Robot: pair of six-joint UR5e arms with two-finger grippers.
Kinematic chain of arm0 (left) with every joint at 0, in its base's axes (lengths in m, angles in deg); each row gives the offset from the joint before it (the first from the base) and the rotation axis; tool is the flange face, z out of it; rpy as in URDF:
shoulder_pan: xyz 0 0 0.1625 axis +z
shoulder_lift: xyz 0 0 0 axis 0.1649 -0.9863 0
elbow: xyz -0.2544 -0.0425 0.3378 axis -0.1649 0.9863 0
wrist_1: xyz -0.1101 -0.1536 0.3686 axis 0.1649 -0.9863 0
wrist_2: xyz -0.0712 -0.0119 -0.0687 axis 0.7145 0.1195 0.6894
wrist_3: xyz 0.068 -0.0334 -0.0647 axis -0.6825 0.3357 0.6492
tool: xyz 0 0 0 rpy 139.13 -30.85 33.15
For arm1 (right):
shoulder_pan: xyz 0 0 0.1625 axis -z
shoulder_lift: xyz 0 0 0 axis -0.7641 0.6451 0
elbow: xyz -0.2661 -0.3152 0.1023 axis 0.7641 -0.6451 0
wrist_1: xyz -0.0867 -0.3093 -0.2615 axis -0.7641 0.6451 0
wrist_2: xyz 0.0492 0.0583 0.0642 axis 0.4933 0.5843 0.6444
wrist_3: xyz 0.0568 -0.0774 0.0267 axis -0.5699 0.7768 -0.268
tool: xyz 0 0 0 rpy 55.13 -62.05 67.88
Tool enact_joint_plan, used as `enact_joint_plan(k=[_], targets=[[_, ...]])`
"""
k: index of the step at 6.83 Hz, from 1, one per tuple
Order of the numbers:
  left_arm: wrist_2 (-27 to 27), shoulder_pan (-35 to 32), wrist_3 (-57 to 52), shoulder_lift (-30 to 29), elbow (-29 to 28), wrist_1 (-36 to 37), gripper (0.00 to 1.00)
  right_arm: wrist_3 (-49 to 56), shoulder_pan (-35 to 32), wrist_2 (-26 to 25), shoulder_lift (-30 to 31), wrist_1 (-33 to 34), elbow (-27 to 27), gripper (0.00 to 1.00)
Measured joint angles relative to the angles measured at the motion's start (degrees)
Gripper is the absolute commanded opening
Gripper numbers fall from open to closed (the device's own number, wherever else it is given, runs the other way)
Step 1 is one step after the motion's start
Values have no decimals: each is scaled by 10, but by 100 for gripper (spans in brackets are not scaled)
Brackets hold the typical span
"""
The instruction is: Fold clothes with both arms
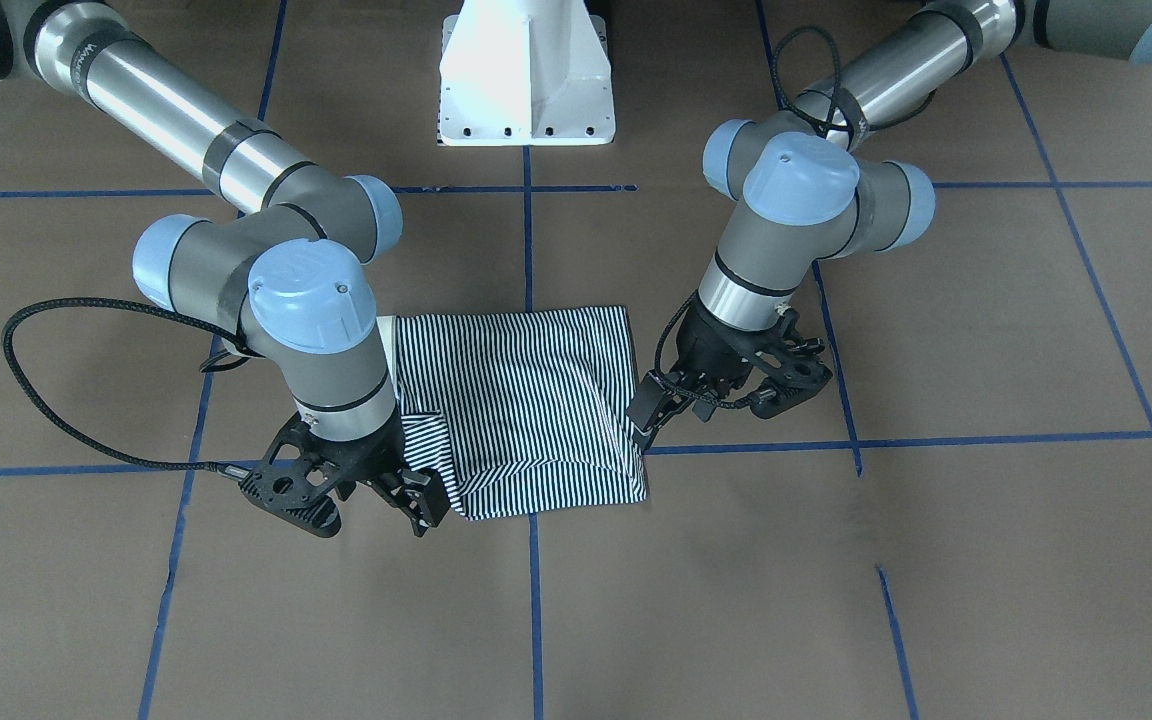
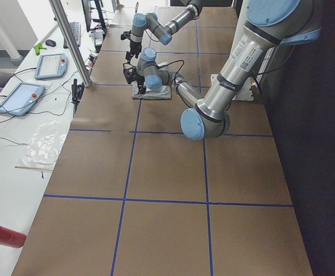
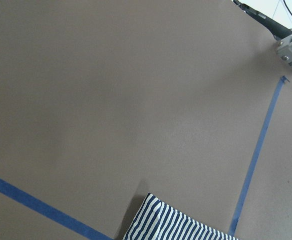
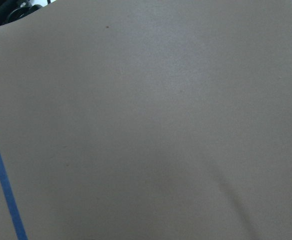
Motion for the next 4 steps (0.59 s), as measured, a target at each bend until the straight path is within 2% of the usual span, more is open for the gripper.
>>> enact_joint_plan(k=[2,4], targets=[[30,-23,-30,48,59,17,100,85,21,-13,-27,16,-22,100],[39,-39,-83,68,107,74,100,194,55,-55,-49,60,-46,100]])
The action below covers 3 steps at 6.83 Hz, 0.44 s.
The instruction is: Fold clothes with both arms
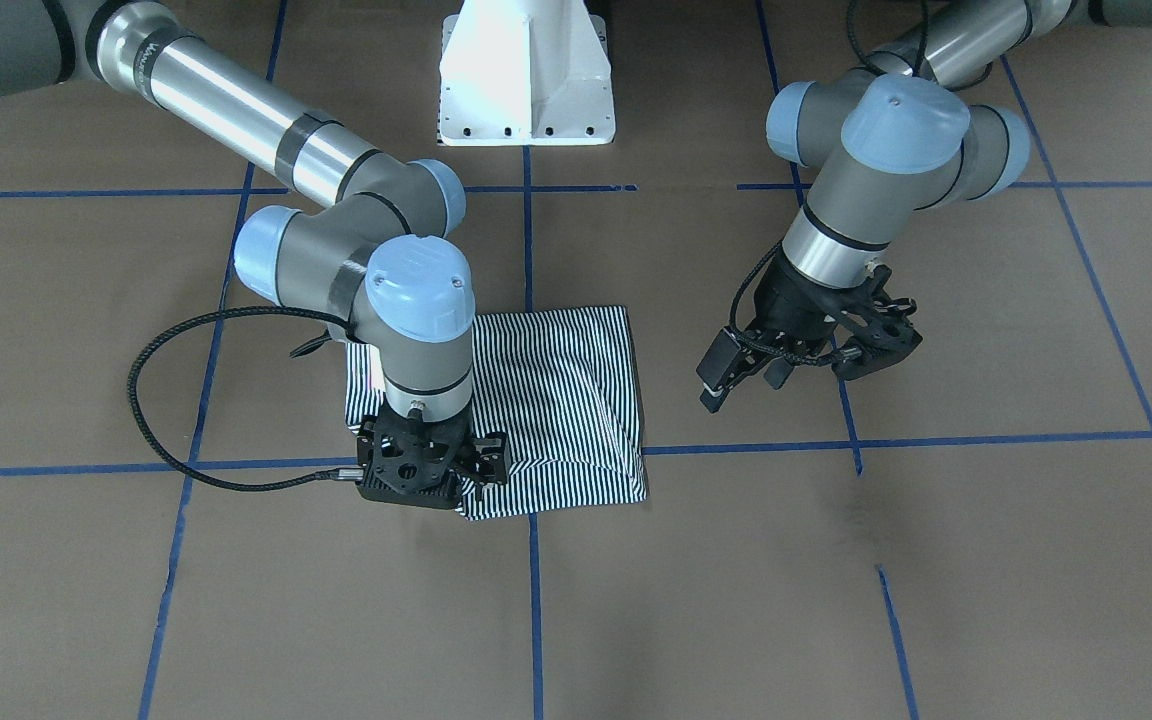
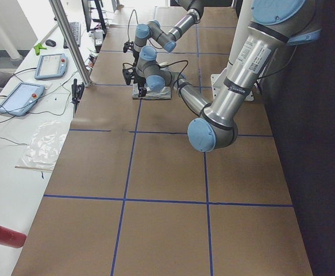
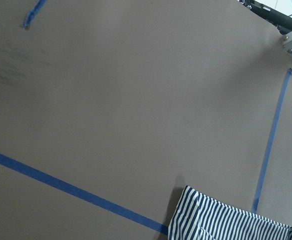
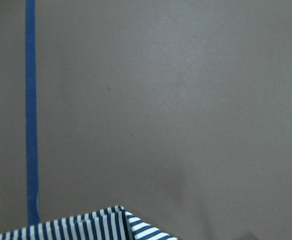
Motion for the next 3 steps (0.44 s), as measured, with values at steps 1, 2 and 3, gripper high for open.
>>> enact_joint_plan(k=[1,2,3], targets=[[1,-4,-10,2,7,11,100,56,13,-16,-3,26,-3,100],[2,-6,-13,4,9,15,100,113,19,-25,-4,49,-4,100],[3,-6,-14,4,10,17,100,157,21,-29,-2,65,-4,100]])
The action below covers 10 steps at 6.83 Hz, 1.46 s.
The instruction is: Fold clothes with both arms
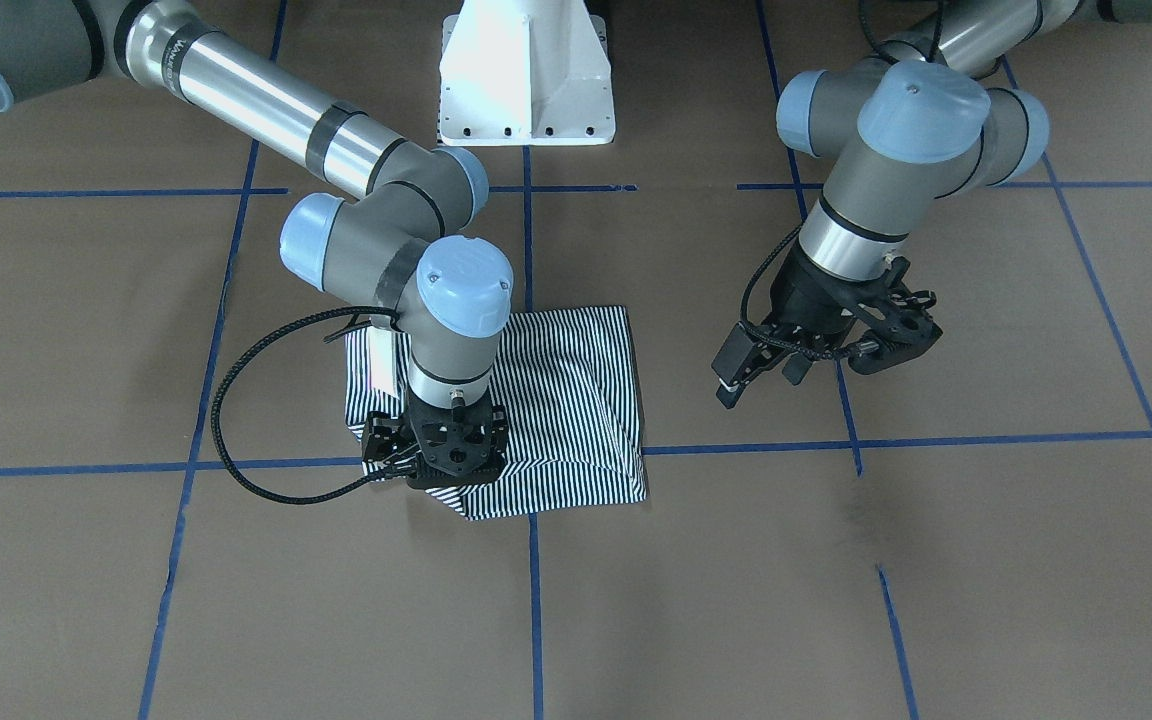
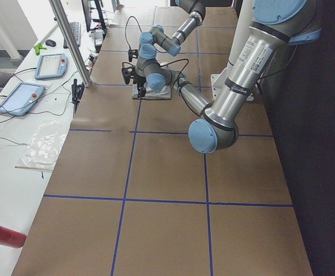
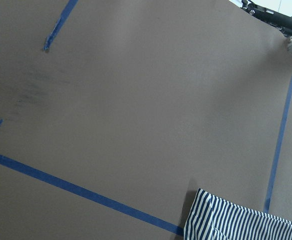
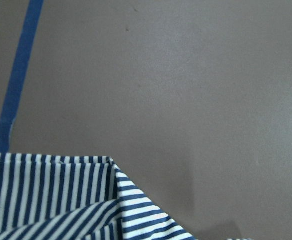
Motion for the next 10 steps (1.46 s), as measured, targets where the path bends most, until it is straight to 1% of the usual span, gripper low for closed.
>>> enact_joint_plan(k=[3,4,7,8,9,10], targets=[[3,1,2,0,1,1,100,74,-4,-21,17,16,-1,100],[3,1,4,0,1,1,100,107,-18,-27,25,17,-1,100],[4,2,9,-5,6,1,100,252,-101,-28,52,13,-2,100],[4,0,7,-3,11,1,100,275,-117,-15,57,11,0,100],[4,-3,-6,3,19,2,100,291,-137,23,68,10,14,100],[9,-10,-39,23,34,2,100,304,-166,83,96,10,46,100]])
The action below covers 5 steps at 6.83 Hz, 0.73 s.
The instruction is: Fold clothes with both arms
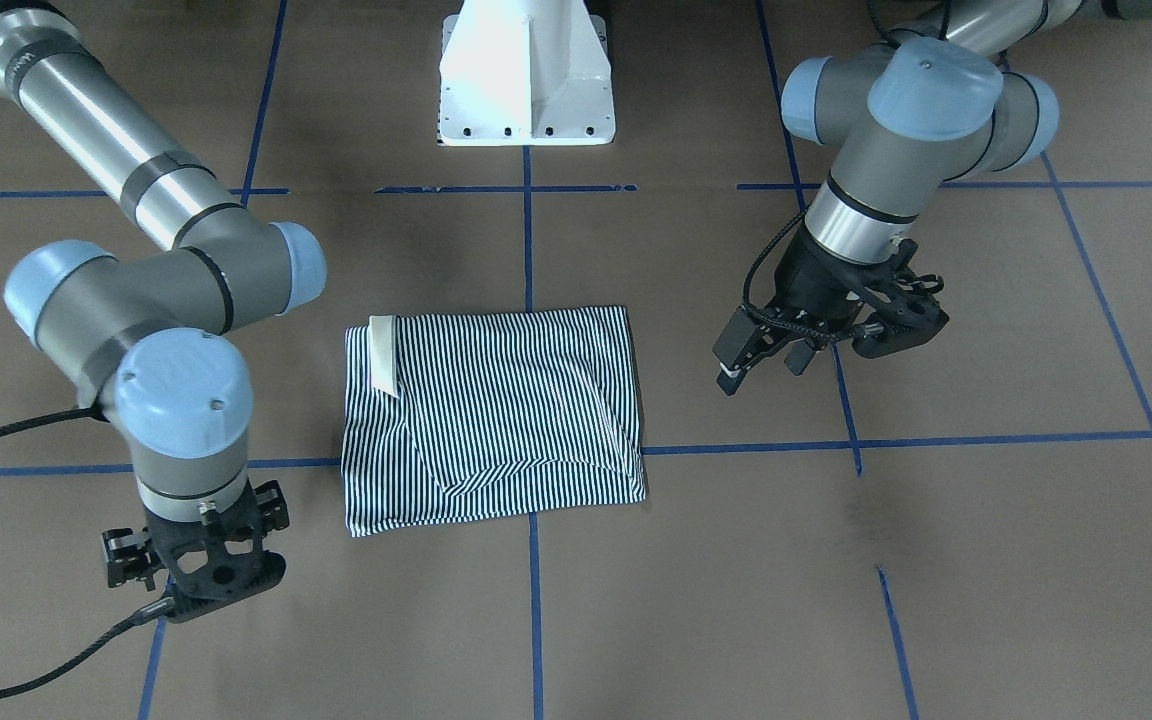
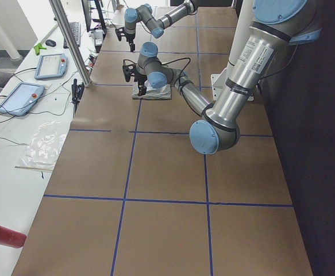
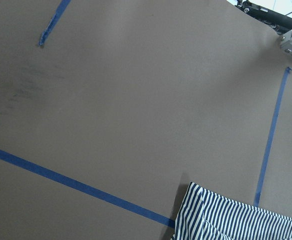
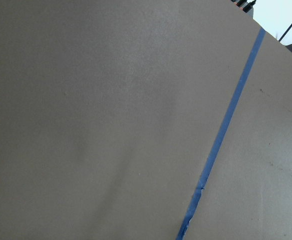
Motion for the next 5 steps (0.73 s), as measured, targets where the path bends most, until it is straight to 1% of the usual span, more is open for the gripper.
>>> enact_joint_plan(k=[1,2,3,4,5], targets=[[23,-21,-55,30,18,1,100,6,-36,58,35,2,37,100],[57,-57,-123,64,31,1,100,9,-76,112,76,5,76,100],[87,-105,-214,106,41,1,100,17,-118,167,129,6,119,100],[104,-151,-316,148,46,2,100,48,-168,223,184,9,154,100],[112,-195,-422,189,45,7,100,105,-222,275,240,14,172,100]])
